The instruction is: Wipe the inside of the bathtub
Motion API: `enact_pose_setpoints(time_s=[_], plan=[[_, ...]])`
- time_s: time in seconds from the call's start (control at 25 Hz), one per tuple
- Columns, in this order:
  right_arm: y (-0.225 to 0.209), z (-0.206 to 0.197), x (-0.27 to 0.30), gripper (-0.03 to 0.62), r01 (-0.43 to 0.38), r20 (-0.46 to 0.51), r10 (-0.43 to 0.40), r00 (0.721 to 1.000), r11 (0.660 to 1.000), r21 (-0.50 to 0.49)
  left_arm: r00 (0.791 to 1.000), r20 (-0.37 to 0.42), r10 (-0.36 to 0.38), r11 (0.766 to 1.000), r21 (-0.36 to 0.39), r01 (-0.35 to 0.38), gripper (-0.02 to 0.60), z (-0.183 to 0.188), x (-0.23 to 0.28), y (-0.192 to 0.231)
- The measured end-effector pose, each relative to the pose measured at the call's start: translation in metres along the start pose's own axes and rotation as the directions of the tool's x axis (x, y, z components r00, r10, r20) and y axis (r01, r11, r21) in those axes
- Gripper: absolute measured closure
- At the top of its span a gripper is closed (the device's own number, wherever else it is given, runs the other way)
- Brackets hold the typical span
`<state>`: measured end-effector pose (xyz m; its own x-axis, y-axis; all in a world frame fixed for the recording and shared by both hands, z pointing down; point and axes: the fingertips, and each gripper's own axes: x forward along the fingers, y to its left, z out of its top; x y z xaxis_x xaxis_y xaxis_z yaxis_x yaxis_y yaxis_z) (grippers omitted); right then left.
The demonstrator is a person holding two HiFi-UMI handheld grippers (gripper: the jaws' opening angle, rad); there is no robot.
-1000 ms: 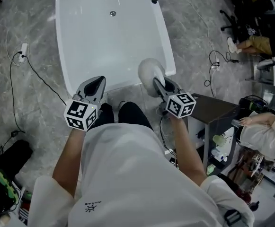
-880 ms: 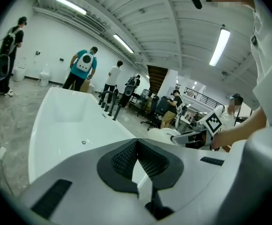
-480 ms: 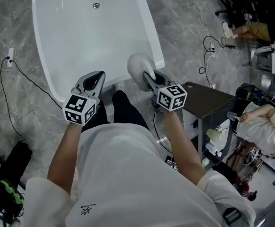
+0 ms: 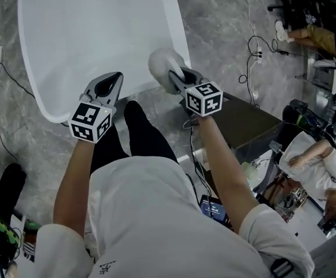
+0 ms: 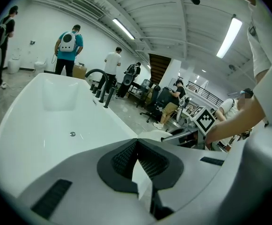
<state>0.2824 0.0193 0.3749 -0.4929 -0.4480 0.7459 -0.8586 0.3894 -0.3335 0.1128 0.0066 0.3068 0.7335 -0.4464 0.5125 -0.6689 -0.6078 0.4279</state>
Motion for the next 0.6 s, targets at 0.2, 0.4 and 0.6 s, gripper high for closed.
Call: enact_pose_setpoints(time_s=[0.2, 0.4, 0.6], plan=[[-0.029, -0.018, 0.029, 0.500, -0.014, -0.084, 0.010, 0.996, 0.999, -0.053, 0.999, -0.031, 0.016, 1.000, -0.022, -0.016, 0.577, -0.025, 0.029, 0.004], [-0.042, -0.032, 0.066, 0.500, -0.040, -0.133, 0.031, 0.991, 0.997, -0.068, 0.998, -0.055, 0.032, 0.999, -0.035, -0.034, 0.577, -0.049, 0.048, 0.015], [-0.051, -0.040, 0.092, 0.500, -0.061, -0.172, 0.041, 0.984, 0.992, -0.113, 0.997, -0.053, 0.057, 0.997, -0.053, -0.059, 0.577, -0.060, 0.059, 0.024]])
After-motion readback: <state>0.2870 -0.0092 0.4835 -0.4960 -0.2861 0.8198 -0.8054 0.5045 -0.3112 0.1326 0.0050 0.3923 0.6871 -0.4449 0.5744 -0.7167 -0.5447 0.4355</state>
